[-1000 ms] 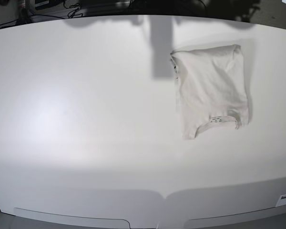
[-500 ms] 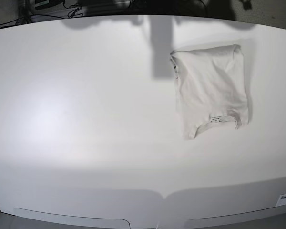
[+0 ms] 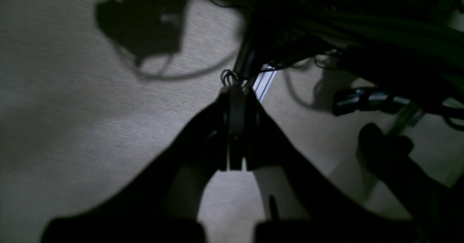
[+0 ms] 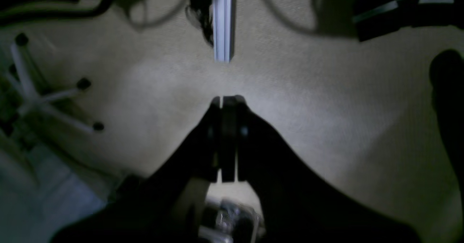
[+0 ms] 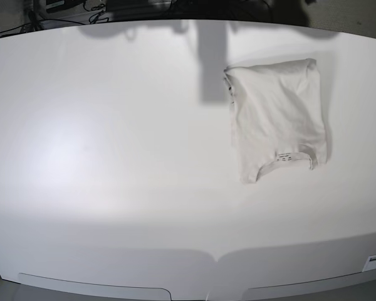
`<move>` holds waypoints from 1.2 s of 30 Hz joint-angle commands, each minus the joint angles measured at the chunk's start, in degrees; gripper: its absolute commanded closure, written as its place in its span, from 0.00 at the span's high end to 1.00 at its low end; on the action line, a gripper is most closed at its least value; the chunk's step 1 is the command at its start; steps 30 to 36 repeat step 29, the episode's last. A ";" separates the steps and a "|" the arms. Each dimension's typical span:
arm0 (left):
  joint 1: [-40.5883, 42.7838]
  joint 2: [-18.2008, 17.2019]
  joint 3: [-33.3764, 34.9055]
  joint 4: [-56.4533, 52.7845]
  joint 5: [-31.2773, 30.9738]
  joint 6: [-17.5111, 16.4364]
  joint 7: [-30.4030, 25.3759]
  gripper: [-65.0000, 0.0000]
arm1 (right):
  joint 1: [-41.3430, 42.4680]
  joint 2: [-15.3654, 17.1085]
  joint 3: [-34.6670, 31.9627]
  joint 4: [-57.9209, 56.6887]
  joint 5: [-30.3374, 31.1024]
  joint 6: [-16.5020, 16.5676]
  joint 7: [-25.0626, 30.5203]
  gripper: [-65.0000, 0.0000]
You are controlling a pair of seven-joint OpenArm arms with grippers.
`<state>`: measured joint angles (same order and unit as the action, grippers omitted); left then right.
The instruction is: Fold the T-shirt properly
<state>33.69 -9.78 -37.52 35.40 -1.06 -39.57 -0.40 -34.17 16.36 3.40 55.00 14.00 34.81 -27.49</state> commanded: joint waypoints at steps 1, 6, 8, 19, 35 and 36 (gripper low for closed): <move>-0.20 -0.70 -0.26 -0.90 0.94 -0.43 -1.33 0.00 | 0.66 0.61 -0.24 -1.25 -0.44 0.11 1.16 0.00; -6.47 -0.42 -0.26 -6.78 4.61 0.46 -2.62 0.00 | 6.40 0.61 -1.81 -9.97 -0.57 -1.70 9.38 0.00; -9.46 -0.04 -0.26 -8.98 6.71 3.56 -2.69 0.00 | 9.05 0.57 -2.05 -13.64 -0.98 -2.54 12.24 0.00; -18.97 5.27 -0.26 -18.58 17.55 14.14 -11.91 0.00 | 23.87 -0.63 -2.03 -35.65 -8.24 -8.26 23.82 0.00; -20.57 5.18 -0.26 -18.60 17.53 16.00 -11.72 0.00 | 25.18 -0.59 -2.03 -36.11 -8.26 -8.24 25.33 0.00; -20.57 5.18 -0.26 -18.60 17.53 16.00 -11.72 0.00 | 25.18 -0.59 -2.03 -36.11 -8.26 -8.24 25.33 0.00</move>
